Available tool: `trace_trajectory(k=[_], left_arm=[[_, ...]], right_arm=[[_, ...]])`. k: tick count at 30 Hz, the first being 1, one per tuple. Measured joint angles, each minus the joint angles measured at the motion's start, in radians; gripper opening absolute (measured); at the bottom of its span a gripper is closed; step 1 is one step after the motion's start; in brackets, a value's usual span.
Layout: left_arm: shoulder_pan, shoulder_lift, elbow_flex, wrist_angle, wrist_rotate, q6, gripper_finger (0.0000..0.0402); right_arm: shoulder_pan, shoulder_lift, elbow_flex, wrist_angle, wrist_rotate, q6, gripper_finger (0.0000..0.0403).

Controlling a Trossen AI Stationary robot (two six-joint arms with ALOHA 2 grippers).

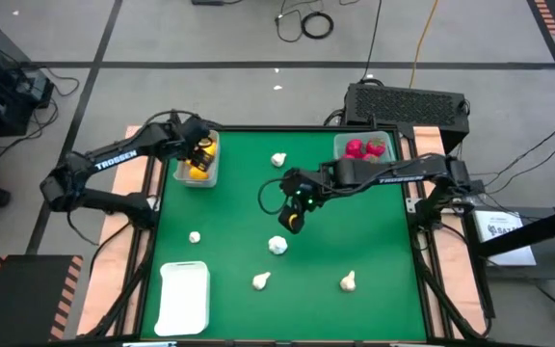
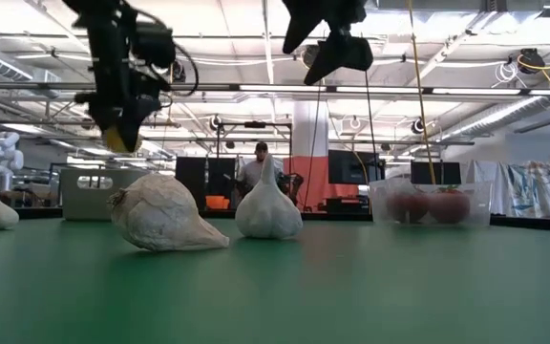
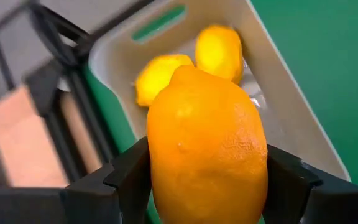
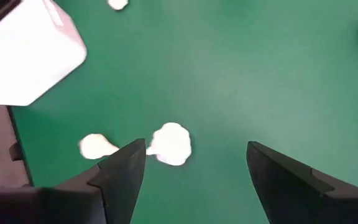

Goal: Sort produce into baskets
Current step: Put the lemon into the gray bin, then put the garlic into the white bin

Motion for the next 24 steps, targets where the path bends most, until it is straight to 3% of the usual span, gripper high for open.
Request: trace_trajectory(k=[10, 20, 24], left_arm=[[0.005, -0.001, -0.083, 0.166, 0.015, -0.008, 0.0242], [0.005, 0.0, -0.083, 0.159, 0.017, -0.03, 0.0322], [0.005, -0.008, -0.083, 0.154, 0.086, -0.081, 0.0332]], right_arm=[[0.001, 0.007, 0.0, -0.012, -0.018, -0.051, 0.027], [0.001, 0.004, 0.0, -0.071, -0.018, -0.133, 0.027], [0.001, 0.004, 0.0, -0.086, -0.018, -0.161, 0.027]])
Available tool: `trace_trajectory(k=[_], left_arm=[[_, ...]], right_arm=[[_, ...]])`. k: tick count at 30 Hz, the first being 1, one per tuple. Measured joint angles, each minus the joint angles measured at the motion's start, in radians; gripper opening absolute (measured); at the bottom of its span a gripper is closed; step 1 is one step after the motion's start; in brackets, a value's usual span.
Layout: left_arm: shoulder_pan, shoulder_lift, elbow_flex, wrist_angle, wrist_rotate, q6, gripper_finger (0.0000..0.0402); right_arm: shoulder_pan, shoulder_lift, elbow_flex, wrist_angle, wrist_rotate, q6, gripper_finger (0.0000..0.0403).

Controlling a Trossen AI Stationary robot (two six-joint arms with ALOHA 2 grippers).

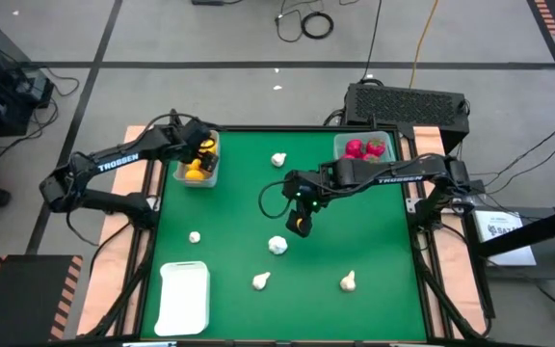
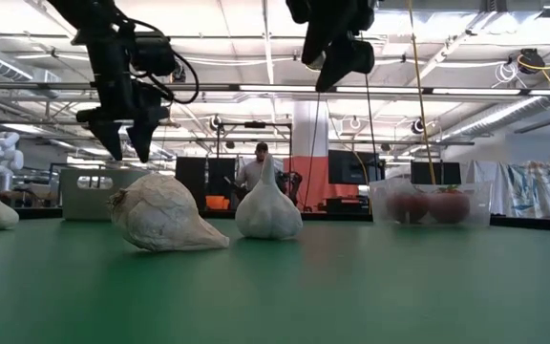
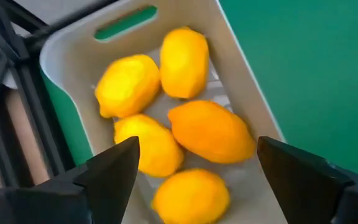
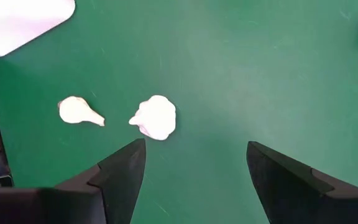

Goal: Sort produce into baskets
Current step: Put the garlic into the white bin

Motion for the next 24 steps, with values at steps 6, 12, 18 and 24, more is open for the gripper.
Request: trace_trajectory(k=[6, 12, 18, 24], left_arm=[[-0.031, -0.025, 0.066, -0.121, 0.032, -0.059, 0.0334], [-0.143, -0.088, 0.157, -0.254, 0.074, -0.183, 0.0334], [-0.374, -0.111, 0.168, -0.335, 0.137, -0.387, 0.0334], [-0.659, -0.068, 0.149, -0.342, 0.147, -0.606, 0.0334]], right_arm=[[-0.002, 0.0, 0.0, -0.005, 0.0, -0.043, 0.027], [-0.02, 0.0, 0.0, 0.018, 0.0, -0.1, 0.027], [-0.032, -0.001, 0.001, 0.068, 0.0, -0.168, 0.027], [-0.032, -0.001, 0.001, 0.079, 0.0, -0.213, 0.027]])
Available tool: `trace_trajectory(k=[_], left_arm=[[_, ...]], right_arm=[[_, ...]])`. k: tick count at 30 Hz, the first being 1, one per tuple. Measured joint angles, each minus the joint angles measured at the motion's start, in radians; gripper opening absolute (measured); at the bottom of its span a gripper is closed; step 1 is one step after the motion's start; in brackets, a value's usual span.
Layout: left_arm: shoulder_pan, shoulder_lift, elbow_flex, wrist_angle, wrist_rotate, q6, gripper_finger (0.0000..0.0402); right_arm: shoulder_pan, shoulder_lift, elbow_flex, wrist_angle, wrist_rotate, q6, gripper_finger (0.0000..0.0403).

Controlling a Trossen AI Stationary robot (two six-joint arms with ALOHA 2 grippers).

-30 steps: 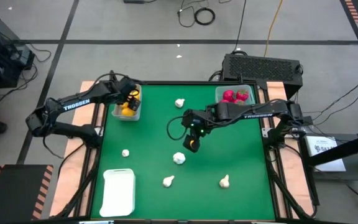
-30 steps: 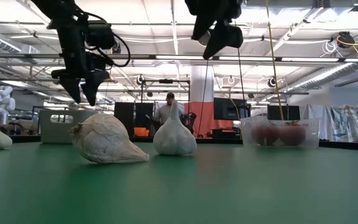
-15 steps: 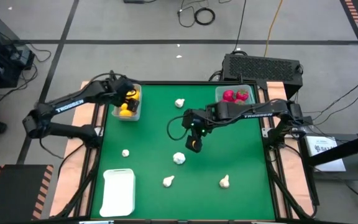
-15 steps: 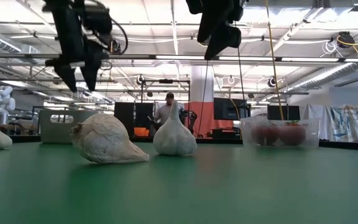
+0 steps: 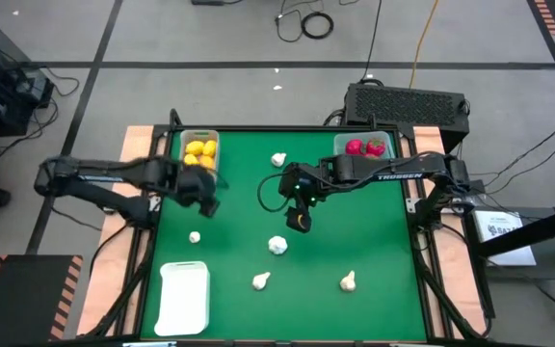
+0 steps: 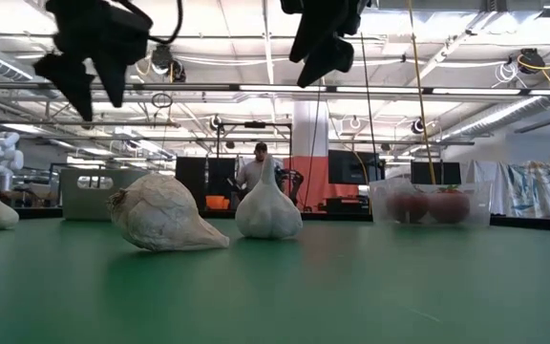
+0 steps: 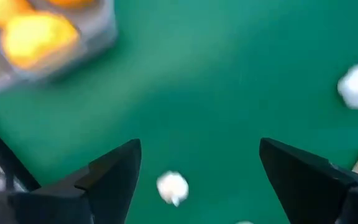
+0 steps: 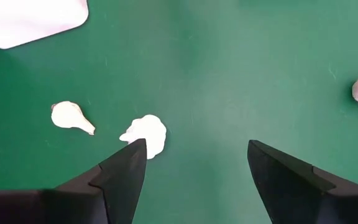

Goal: Sort produce into baskets
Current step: Put the garlic into the white bin

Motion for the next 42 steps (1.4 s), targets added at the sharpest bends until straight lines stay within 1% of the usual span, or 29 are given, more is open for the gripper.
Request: trace_trajectory(k=[3, 6, 9, 13, 18, 21, 25, 28, 33, 42], left_arm=[[-0.107, 0.04, -0.004, -0.025, 0.0, -0.093, 0.0334], [-0.192, 0.087, -0.004, -0.062, 0.0, -0.159, 0.0334], [-0.256, 0.138, -0.004, -0.09, 0.006, -0.201, 0.0334], [-0.306, 0.201, -0.004, -0.096, 0.031, -0.211, 0.0334], [-0.338, 0.253, -0.019, -0.063, 0.054, -0.19, 0.0334], [-0.346, 0.253, -0.097, 0.03, 0.11, -0.186, 0.0334], [-0.345, 0.253, -0.225, 0.127, 0.148, -0.213, 0.0334], [-0.346, 0.253, -0.292, 0.241, 0.178, -0.231, 0.0334], [-0.35, 0.252, -0.348, 0.311, 0.17, -0.239, 0.0334], [-0.351, 0.251, -0.369, 0.315, 0.12, -0.226, 0.0334]], right_arm=[[0.0, 0.0, 0.0, 0.003, 0.0, -0.013, 0.027], [0.0, 0.0, 0.0, 0.004, 0.0, -0.027, 0.027], [0.0, 0.0, 0.0, 0.004, 0.0, -0.032, 0.027], [0.0, 0.0, 0.0, 0.004, 0.0, -0.043, 0.027], [0.0, 0.0, 0.0, 0.004, 0.0, -0.058, 0.027], [0.0, 0.0, 0.0, 0.003, 0.0, -0.064, 0.027], [0.0, 0.0, 0.0, 0.002, 0.0, -0.078, 0.027], [0.0, 0.0, 0.0, -0.004, 0.0, -0.08, 0.027], [-0.003, 0.0, 0.0, -0.003, 0.0, -0.08, 0.027], [-0.02, 0.0, 0.0, 0.005, 0.0, -0.056, 0.027]])
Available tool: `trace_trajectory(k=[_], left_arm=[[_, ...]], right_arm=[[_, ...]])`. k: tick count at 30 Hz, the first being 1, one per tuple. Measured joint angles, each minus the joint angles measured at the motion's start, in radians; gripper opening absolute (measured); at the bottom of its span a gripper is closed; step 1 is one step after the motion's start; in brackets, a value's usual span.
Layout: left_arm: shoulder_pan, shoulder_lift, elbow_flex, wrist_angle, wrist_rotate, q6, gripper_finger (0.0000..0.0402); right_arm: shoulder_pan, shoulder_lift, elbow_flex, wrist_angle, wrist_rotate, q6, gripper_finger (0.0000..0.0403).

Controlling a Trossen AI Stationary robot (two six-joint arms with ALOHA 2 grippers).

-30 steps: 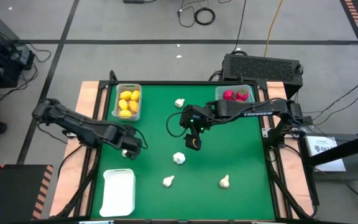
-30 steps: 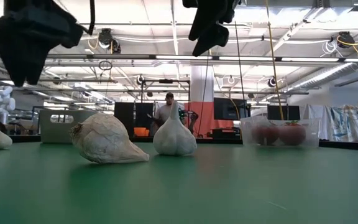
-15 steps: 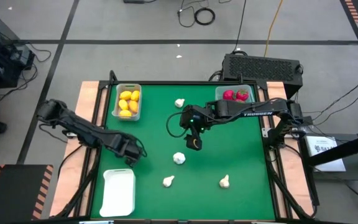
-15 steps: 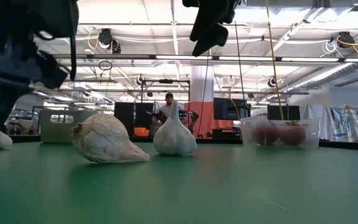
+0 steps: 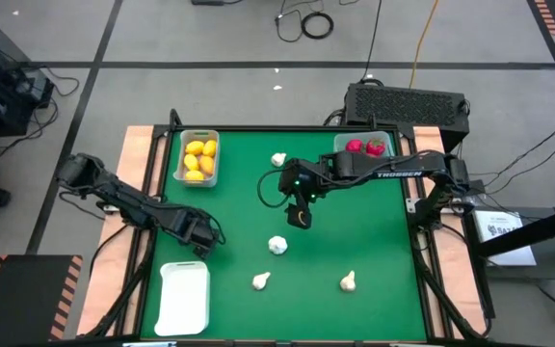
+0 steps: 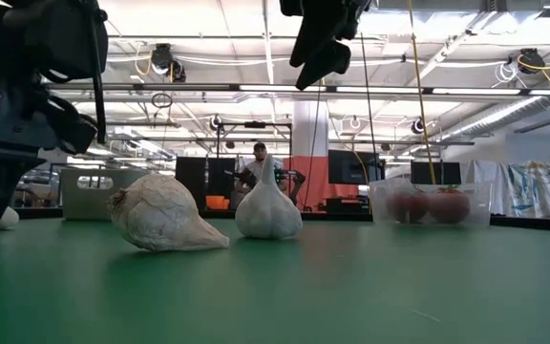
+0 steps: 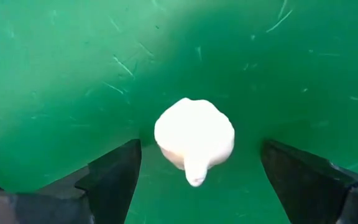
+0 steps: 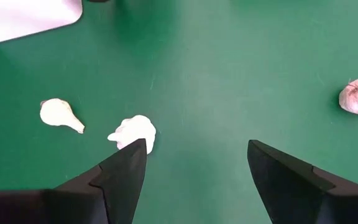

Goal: Sort produce into baskets
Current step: Put the garlic into the white bin

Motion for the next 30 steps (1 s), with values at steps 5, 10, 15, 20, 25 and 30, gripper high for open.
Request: trace_trajectory(k=[5, 10, 15, 20, 25, 30], left_arm=[[0.003, 0.0, -0.001, 0.011, -0.027, 0.043, 0.0334], [0.012, 0.0, -0.007, 0.019, -0.044, 0.072, 0.0334], [0.014, 0.0, -0.009, 0.046, -0.05, 0.175, 0.0333], [0.015, 0.0, -0.01, 0.059, -0.042, 0.199, 0.0316], [0.015, 0.001, -0.01, 0.067, -0.032, 0.198, 0.0276], [0.015, 0.001, -0.009, 0.068, -0.02, 0.198, 0.0235]], right_arm=[[-0.001, 0.0, 0.0, 0.041, 0.0, 0.002, 0.027], [-0.001, 0.0, 0.0, 0.079, 0.0, 0.002, 0.027], [-0.001, 0.0, 0.0, 0.089, 0.0, 0.002, 0.027], [-0.001, 0.0, 0.0, 0.089, 0.0, 0.002, 0.027], [-0.001, 0.0, 0.0, 0.089, 0.0, 0.002, 0.027], [-0.001, 0.0, 0.0, 0.088, 0.0, 0.002, 0.027]])
